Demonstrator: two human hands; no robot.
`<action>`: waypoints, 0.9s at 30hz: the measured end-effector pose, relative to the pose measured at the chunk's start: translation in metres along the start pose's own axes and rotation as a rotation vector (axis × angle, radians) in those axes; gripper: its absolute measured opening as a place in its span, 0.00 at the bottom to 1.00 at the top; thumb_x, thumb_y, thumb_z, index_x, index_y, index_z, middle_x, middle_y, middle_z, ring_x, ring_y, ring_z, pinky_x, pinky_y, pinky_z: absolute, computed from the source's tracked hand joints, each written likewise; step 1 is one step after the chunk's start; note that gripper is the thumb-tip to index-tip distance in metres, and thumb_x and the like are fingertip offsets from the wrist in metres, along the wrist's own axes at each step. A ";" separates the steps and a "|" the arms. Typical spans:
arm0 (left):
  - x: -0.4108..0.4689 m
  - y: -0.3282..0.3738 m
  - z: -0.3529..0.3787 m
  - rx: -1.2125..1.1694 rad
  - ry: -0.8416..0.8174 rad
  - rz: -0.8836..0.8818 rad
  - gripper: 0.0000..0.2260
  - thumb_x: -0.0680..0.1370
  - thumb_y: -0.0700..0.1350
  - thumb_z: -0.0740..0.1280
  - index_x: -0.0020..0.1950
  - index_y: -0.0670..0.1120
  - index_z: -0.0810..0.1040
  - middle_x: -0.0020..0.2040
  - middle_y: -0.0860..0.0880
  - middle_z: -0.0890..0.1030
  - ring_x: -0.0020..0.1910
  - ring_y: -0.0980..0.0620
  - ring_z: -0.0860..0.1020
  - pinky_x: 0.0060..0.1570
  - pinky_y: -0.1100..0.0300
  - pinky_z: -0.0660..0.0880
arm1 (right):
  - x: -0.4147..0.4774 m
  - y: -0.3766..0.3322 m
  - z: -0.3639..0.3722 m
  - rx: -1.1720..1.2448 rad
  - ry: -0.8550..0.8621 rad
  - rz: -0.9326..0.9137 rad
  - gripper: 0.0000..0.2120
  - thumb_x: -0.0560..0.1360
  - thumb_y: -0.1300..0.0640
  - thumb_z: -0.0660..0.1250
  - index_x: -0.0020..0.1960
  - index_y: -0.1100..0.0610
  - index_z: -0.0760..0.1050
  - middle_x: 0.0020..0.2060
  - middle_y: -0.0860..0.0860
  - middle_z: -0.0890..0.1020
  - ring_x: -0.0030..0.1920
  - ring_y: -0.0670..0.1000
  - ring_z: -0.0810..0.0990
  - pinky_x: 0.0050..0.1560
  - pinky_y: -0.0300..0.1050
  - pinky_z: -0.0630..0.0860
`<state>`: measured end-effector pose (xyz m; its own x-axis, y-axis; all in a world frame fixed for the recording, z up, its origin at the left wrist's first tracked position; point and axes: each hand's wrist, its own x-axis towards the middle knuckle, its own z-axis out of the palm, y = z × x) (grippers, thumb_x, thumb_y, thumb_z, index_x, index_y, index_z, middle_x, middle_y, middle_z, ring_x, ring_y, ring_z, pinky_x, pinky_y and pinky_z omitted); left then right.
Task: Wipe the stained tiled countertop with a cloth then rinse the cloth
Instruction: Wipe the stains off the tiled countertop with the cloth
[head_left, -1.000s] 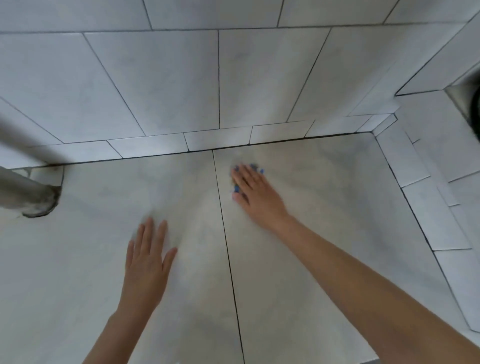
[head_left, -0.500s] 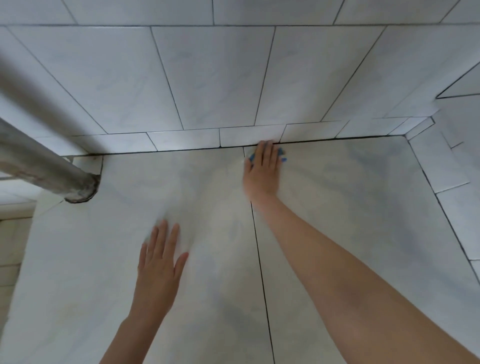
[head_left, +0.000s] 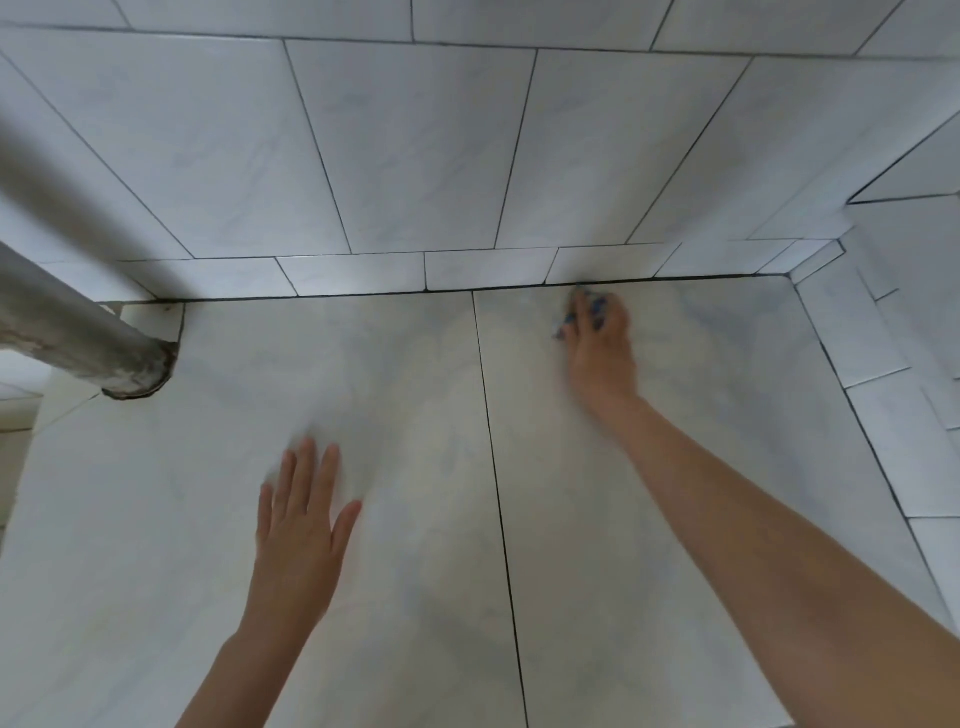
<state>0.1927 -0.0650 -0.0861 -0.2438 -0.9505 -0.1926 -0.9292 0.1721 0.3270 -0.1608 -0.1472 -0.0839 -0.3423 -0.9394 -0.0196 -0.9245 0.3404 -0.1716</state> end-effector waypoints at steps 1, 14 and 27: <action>0.000 0.000 0.000 0.001 0.002 0.002 0.31 0.76 0.64 0.41 0.76 0.50 0.50 0.77 0.50 0.48 0.75 0.54 0.43 0.70 0.63 0.34 | 0.003 0.018 -0.004 0.004 0.041 0.067 0.23 0.79 0.53 0.51 0.69 0.62 0.68 0.63 0.63 0.69 0.62 0.62 0.68 0.61 0.50 0.67; 0.000 0.002 0.004 0.003 0.026 0.000 0.31 0.77 0.64 0.39 0.76 0.50 0.50 0.77 0.50 0.47 0.75 0.54 0.43 0.70 0.63 0.34 | 0.028 0.001 0.015 0.133 0.076 0.200 0.24 0.81 0.57 0.45 0.75 0.65 0.53 0.75 0.61 0.55 0.76 0.58 0.50 0.75 0.51 0.45; 0.001 -0.002 0.001 -0.010 0.012 0.000 0.32 0.74 0.63 0.42 0.76 0.52 0.48 0.76 0.52 0.46 0.75 0.55 0.42 0.72 0.55 0.42 | -0.098 -0.114 0.044 0.202 -0.102 -0.433 0.24 0.80 0.51 0.50 0.74 0.55 0.62 0.73 0.53 0.65 0.74 0.56 0.60 0.73 0.50 0.53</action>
<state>0.1941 -0.0658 -0.0874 -0.2403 -0.9535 -0.1819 -0.9266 0.1694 0.3357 -0.0149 -0.0955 -0.1054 0.0946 -0.9955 0.0012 -0.9236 -0.0882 -0.3732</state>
